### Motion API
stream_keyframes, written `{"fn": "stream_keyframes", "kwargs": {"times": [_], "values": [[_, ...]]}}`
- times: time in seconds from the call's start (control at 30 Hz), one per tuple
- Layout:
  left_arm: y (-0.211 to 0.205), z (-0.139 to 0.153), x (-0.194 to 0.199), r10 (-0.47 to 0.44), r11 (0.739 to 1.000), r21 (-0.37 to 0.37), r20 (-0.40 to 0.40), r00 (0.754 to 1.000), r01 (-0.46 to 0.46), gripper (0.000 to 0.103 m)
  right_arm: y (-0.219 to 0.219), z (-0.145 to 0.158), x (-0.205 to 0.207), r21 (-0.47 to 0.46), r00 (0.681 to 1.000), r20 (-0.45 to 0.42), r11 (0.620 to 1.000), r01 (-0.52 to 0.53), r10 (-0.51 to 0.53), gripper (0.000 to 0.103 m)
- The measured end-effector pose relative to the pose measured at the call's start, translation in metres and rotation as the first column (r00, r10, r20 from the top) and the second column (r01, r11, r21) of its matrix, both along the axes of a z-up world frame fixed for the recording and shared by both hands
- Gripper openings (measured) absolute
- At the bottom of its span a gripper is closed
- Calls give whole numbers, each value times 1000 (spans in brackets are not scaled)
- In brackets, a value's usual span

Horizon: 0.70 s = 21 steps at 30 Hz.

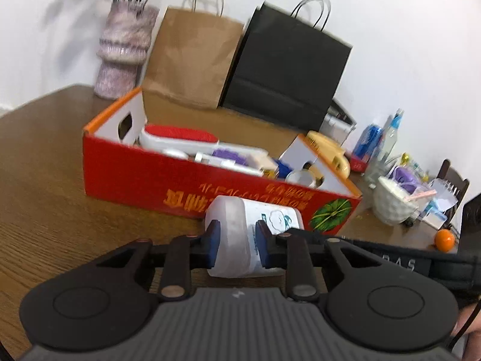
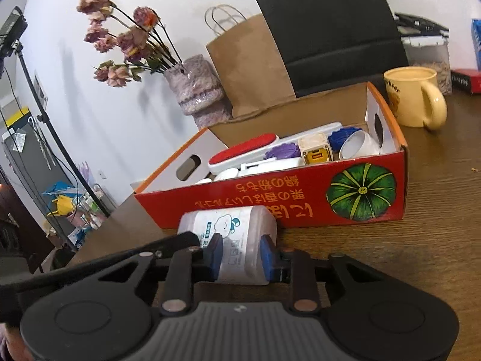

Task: Organize rigid objects
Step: 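Lift and carry the wipes container with both grippers over the box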

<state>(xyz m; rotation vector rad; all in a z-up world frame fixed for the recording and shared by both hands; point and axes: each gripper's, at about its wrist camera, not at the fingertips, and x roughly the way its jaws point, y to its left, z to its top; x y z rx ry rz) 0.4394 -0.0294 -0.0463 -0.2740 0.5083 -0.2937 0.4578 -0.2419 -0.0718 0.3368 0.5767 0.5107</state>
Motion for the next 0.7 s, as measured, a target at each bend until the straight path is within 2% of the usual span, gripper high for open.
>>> {"fn": "stream_keyframes", "kwargs": {"times": [0.13,0.3,0.47,0.7], "values": [[-1,25,-50,-14,1000,20,123,992,12,24,-5,25,-51,9,994,111,1000,8,-9,26],[0,51,-125,-25,999,-31,196,980,31,24,-12,52,-140,19,975,213,998,53,-56,26],[-6,72,-195,-55,997,-43,244,968,67,24,-25,67,-212,42,964,249,995,89,-97,26],[-18,88,-248,-99,994,-21,274,957,109,24,-40,82,-275,50,944,300,991,124,-133,26]]}}
